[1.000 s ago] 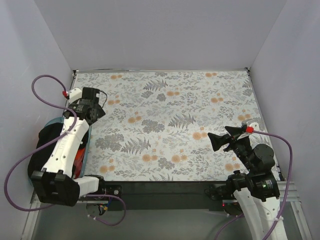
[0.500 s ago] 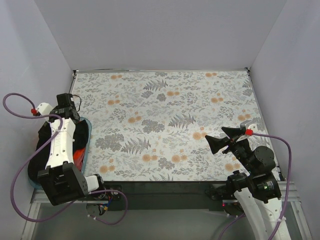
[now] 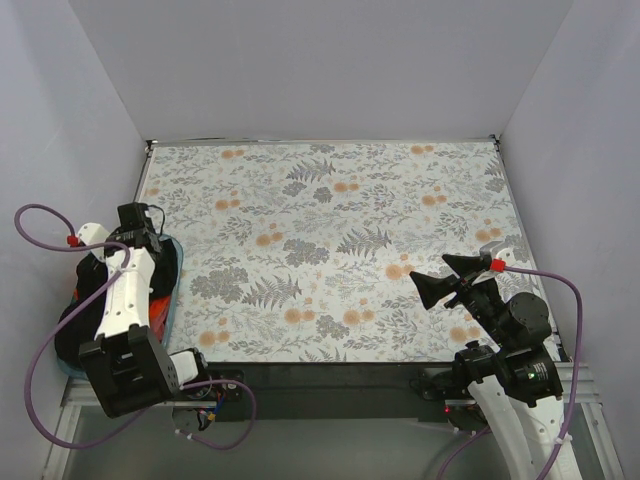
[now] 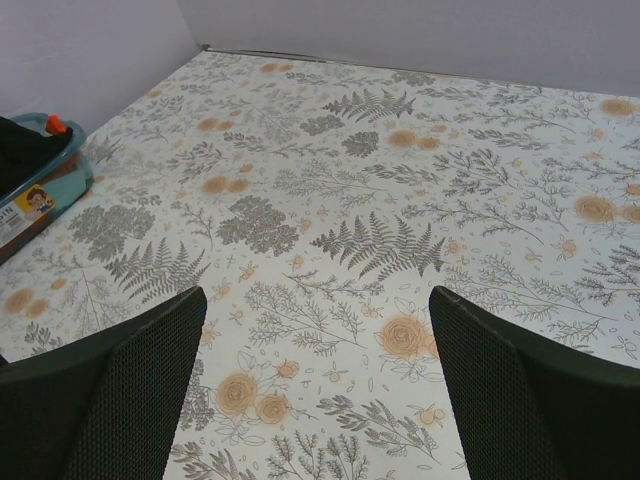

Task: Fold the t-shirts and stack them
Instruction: Grab the tshirt from the pile, then move the tshirt to the center of the board

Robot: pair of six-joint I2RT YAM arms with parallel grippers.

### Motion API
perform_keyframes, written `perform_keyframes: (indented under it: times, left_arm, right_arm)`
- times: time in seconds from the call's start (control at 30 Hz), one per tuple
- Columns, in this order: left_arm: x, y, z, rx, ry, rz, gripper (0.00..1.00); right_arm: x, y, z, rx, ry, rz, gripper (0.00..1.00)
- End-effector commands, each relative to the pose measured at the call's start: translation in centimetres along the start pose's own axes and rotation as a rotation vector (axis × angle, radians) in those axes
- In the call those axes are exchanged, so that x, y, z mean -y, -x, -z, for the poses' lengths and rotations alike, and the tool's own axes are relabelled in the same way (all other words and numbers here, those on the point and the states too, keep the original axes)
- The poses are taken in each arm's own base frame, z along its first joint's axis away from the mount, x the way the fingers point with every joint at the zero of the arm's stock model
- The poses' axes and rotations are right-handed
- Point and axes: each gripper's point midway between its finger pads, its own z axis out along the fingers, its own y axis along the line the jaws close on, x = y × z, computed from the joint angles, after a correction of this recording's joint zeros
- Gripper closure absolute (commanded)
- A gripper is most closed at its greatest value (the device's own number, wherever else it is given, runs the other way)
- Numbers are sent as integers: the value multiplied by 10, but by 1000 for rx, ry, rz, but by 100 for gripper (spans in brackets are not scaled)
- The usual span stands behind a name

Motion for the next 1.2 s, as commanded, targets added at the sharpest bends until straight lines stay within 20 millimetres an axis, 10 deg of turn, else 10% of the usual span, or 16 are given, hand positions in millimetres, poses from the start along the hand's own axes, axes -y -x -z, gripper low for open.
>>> perform_keyframes:
  times: [0.0,0.3,0.4,0.6,0.77,0.97,1.07,1.17]
  left_arm:
    - [4,36,20,108,-46,56,100]
    - [42,121,127,330,-327,34,100]
    - [76,121,177,321,-540,-9,100]
    - [142,86,264,265,-857,-135,100]
    - [203,34,399,319,-1206,-318,100]
    - [220,-17,551,466,-1509,-472,100]
    - [217,-41,593,560,-1575,-502,100]
    - [216,-64,584,518,-1570,-514,97]
  right_arm:
    - [-3,5,0,14,12,12,2]
    - [-1,3,-1,-4,6,8,2]
    - [-2,5,-2,-7,5,4,2]
    - [0,13,-4,-10,-8,8,2]
    - [4,23,-1,8,-42,22,2]
    - [11,37,6,27,-99,66,1]
    - [16,44,12,37,-138,84,2]
    - [19,50,18,54,-167,102,1]
